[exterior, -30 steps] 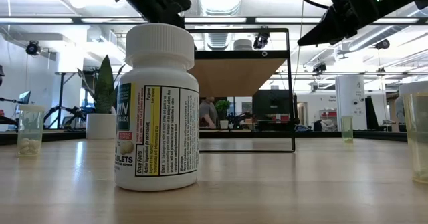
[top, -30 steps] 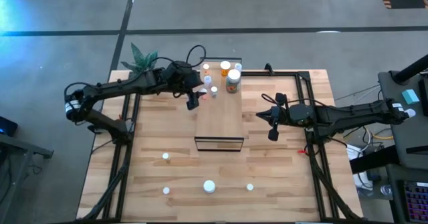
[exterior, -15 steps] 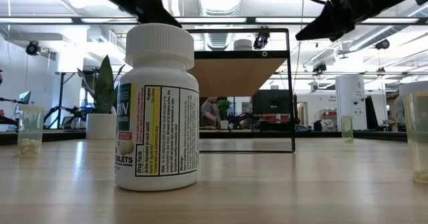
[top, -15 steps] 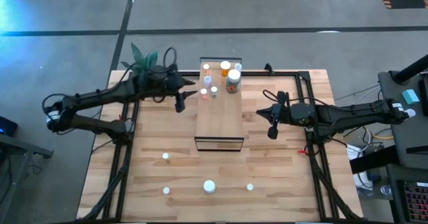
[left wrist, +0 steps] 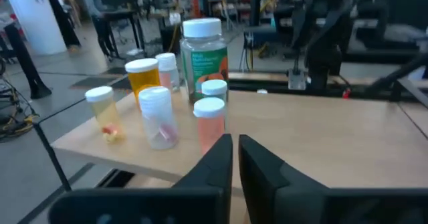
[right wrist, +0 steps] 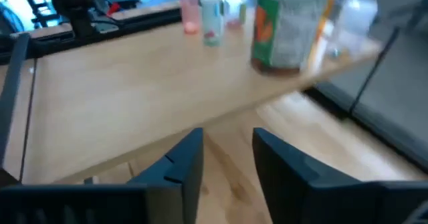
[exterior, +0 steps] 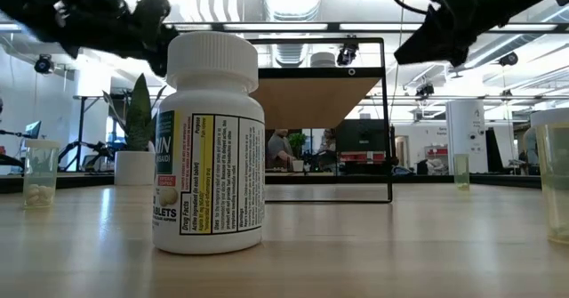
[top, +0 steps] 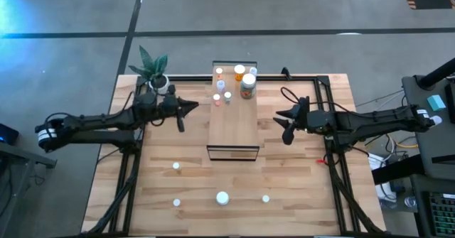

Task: Pick and place medicine bottles onto shelf by color
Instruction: Put the top yellow pill bottle on the shelf

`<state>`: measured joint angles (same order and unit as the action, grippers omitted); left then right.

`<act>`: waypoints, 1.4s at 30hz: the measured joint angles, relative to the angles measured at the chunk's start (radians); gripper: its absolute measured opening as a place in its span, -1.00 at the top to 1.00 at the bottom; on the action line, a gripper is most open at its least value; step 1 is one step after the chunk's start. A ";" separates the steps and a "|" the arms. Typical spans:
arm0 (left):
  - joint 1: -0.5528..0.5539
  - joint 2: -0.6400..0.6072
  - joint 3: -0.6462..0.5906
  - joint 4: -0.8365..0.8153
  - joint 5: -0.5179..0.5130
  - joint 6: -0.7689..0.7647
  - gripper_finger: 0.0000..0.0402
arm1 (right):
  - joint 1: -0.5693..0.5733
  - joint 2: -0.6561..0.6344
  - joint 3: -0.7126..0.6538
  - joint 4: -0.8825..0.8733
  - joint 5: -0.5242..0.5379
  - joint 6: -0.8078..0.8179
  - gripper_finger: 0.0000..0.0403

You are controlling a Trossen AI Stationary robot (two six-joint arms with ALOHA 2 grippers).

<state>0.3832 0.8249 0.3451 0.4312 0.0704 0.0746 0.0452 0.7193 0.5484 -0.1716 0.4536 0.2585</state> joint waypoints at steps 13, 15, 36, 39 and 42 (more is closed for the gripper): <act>0.001 -0.062 -0.334 0.545 -0.005 -0.097 1.00 | -0.005 0.003 0.009 -0.260 0.107 0.348 -0.13; 0.001 -0.069 -0.336 0.538 -0.006 -0.098 1.00 | -0.005 0.010 0.033 -0.316 0.107 0.392 -0.20; 0.001 -0.041 -0.337 0.530 0.001 -0.097 1.00 | -0.023 0.241 0.234 -0.889 -0.007 0.901 -0.53; 0.001 -0.038 -0.337 0.529 0.003 -0.097 1.00 | -0.056 0.253 0.234 -0.887 -0.006 0.902 -0.53; 0.001 -0.033 -0.337 0.529 0.003 -0.098 1.00 | -0.102 0.276 0.231 -0.889 -0.005 0.910 -0.52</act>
<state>0.3840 0.7915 0.0078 0.9598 0.0736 -0.0231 -0.0572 0.9957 0.7798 -1.0609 0.4490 1.1687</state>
